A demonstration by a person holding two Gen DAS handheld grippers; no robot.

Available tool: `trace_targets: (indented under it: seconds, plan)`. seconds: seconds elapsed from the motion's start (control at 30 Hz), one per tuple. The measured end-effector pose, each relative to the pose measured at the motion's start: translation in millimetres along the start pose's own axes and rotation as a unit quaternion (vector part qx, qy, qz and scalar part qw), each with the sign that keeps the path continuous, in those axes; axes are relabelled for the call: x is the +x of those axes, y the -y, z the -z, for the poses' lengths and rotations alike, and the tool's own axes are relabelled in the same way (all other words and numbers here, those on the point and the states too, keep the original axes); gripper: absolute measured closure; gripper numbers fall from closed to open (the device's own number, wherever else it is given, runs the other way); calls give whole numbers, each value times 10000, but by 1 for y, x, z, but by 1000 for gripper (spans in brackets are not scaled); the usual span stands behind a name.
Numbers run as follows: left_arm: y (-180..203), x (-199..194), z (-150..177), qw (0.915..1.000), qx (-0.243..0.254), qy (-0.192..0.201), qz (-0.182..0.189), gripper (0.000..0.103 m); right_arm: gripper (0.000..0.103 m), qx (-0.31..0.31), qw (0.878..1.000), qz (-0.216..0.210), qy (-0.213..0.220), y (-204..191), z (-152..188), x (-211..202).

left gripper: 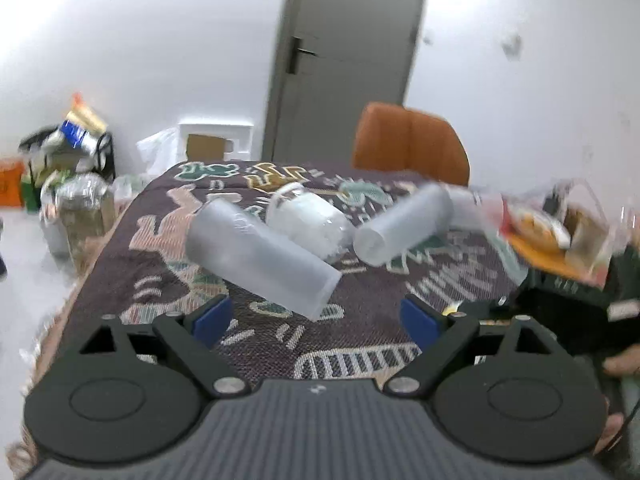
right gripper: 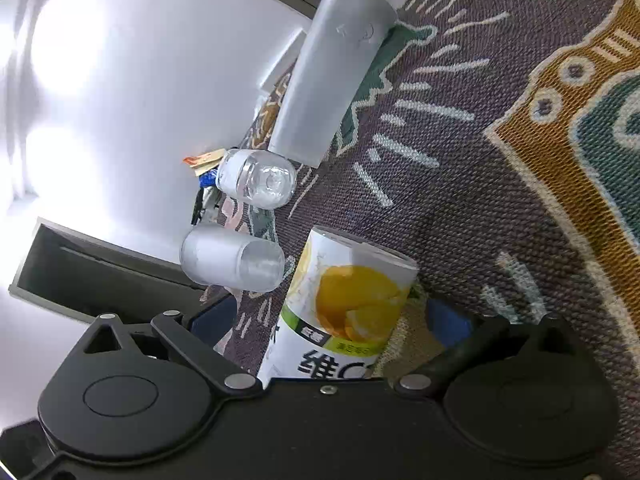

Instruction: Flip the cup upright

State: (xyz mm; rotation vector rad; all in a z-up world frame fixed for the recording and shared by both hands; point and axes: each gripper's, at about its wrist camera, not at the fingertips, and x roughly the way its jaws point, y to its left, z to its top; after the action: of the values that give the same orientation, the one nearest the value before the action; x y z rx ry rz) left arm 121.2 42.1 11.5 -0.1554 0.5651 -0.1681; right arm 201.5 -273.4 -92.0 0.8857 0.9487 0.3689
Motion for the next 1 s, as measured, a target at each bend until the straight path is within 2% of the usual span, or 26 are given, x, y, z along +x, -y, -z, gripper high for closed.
trace_targets:
  seconds: [0.2, 0.23, 0.27, 0.3, 0.37, 0.6, 0.77, 0.9, 1.0]
  plan:
    - [-28, -7, 8, 9964, -796, 120, -246, 9, 0, -103, 9993, 367, 40, -12, -3, 10]
    - [-31, -7, 12, 9952, -940, 103, -248, 9, 3, -117, 9988, 461, 74, -14, -3, 11]
    - [-34, -7, 16, 9940, -1057, 78, -269, 9, 19, -139, 9984, 542, 93, -15, -3, 12]
    - [-35, -5, 20, 9929, -1143, 28, -320, 9, 40, -123, 9982, 582, 26, -15, -4, 15]
    - [-37, -4, 25, 9910, -1253, -84, -456, 9, 43, -21, 9991, 416, -49, -10, -3, 15]
    - [-46, -21, 37, 9853, -1566, 206, -646, 8, 45, -580, 9965, 563, 192, -24, 10, 0]
    - [-55, -34, 37, 9805, -1880, 236, -525, 8, 45, -1114, 9903, 614, 552, -45, 19, -15]
    - [-59, -50, 34, 9807, -1877, 300, -455, 8, 45, -1610, 9787, 777, 1009, -60, 26, -31]
    - [-60, -66, 33, 9813, -1804, 403, -533, 8, 44, -2093, 9638, 868, 1403, -73, 35, -40]
